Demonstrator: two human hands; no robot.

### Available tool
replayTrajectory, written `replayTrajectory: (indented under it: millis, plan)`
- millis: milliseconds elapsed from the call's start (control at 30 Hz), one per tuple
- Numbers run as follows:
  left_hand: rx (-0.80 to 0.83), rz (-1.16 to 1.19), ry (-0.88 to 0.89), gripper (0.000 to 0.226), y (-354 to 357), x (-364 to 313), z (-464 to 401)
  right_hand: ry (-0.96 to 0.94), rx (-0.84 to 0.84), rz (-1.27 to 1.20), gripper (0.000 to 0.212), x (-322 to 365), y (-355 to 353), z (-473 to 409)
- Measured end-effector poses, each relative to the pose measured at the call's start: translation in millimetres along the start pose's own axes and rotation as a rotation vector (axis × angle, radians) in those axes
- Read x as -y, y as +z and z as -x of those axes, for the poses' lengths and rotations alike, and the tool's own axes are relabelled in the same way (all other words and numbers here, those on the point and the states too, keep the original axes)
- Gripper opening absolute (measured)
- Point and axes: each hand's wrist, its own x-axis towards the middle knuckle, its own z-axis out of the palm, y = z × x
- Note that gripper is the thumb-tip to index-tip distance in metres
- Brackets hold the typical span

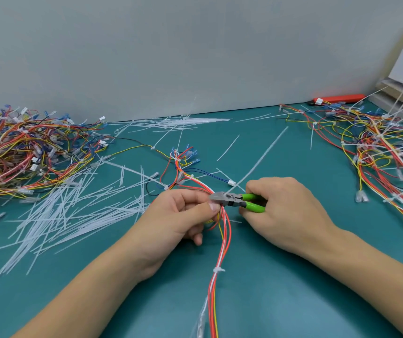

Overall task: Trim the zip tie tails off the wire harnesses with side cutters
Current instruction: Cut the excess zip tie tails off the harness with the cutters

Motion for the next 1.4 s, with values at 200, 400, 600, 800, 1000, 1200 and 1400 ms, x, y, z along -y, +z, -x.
replayTrajectory:
  millis: [200, 400, 600, 800, 1000, 1200, 1400]
  plan:
    - [0.002, -0.011, -0.001, 0.022, 0.9, -1.2, 1.3, 0.038, -0.016, 0.009, 0.033, 1.2, 0.8, 3.6]
    - [-0.012, -0.02, -0.004, 0.016, 2.1, -1.7, 0.5, -0.037, 0.022, -0.12, 0.019, -0.8, 1.4, 0.6]
    - [-0.006, -0.01, -0.002, 0.011, 2.4, -1.8, -0.4, -0.074, 0.001, -0.14, 0.024, -3.3, 3.7, 0.9]
    - [0.01, 0.004, 0.007, 0.009, 2.7, -1.4, 0.5, -0.1, 0.004, -0.152, 0.025, -4.4, 2.6, 1.4]
    - [0.017, 0.002, 0.004, 0.008, 2.4, -2.3, 0.2, -0.084, 0.008, -0.148, 0.016, -0.5, 0.8, 0.3]
    - [0.076, -0.035, 0.033, 0.011, 2.9, -4.3, 3.2, 0.056, 0.008, -0.086, 0.021, 0.0, 0.1, 1.8]
    - [0.042, -0.037, 0.02, 0.011, 4.0, -6.2, 3.6, 0.001, 0.001, -0.119, 0.019, 4.5, 1.3, 1.9]
